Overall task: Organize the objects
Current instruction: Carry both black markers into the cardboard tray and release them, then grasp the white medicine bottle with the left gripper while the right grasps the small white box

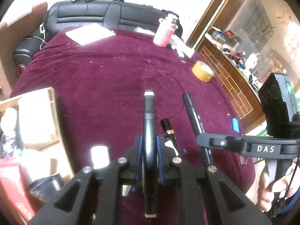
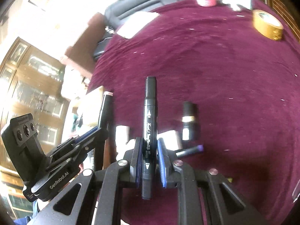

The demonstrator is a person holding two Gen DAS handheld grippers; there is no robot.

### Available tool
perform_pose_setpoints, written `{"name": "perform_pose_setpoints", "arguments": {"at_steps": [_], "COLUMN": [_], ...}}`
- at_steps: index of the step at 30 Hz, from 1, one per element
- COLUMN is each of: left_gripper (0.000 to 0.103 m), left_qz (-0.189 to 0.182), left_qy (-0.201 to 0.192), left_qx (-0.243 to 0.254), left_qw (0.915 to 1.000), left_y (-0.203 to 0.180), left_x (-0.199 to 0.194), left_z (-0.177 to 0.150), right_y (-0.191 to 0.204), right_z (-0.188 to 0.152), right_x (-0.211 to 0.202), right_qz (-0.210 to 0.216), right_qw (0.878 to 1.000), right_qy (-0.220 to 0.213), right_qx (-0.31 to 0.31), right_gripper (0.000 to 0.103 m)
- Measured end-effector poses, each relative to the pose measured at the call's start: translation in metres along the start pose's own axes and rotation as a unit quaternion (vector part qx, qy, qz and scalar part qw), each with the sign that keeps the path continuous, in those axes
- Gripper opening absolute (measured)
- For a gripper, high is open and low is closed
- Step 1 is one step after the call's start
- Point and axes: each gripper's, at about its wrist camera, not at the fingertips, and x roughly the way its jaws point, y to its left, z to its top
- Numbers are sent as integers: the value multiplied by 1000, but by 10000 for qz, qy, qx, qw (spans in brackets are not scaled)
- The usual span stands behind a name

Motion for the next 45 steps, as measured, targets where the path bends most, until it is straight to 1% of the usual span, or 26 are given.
{"name": "perform_pose_setpoints", "arguments": {"at_steps": [6, 11, 17, 21, 24, 27, 29, 31, 35, 39, 45], "left_gripper": [14, 14, 14, 14, 14, 14, 14, 14, 14, 14, 14], "left_qz": [97, 281, 563, 796, 853, 983, 966, 1049, 1056, 1043, 1042], "left_qy": [-211, -386, -547, -669, -682, -649, -586, -506, -399, -309, -178], "left_qx": [-133, -355, -733, -1011, -1208, -1271, -1365, -1416, -1518, -1625, -1621], "left_qw": [9996, 9982, 9942, 9894, 9867, 9849, 9842, 9830, 9819, 9807, 9811], "left_y": [20, 46, 90, 125, 149, 165, 178, 188, 204, 216, 224], "left_x": [-36, -66, -95, -113, -120, -119, -114, -108, -97, -87, -76], "left_z": [-13, -26, -36, -40, -38, -35, -31, -28, -23, -16, -9], "right_y": [46, 78, 119, 147, 165, 174, 179, 183, 189, 191, 202], "right_z": [-7, -9, -10, -7, -4, 1, 6, 10, 18, 23, 27], "right_x": [19, 37, 67, 88, 107, 122, 134, 143, 158, 170, 177], "right_qz": [172, 322, 405, 394, 363, 262, 205, 126, -53, -121, -216], "right_qw": [9989, 9966, 9920, 9886, 9865, 9849, 9843, 9838, 9827, 9823, 9822], "right_qy": [158, 305, 535, 674, 764, 844, 917, 931, 903, 970, 945], "right_qx": [-409, -688, -1072, -1285, -1400, -1490, -1492, -1529, -1615, -1598, -1610], "right_gripper": [18, 18, 18, 18, 18, 18, 18, 18, 18, 18, 18]}}
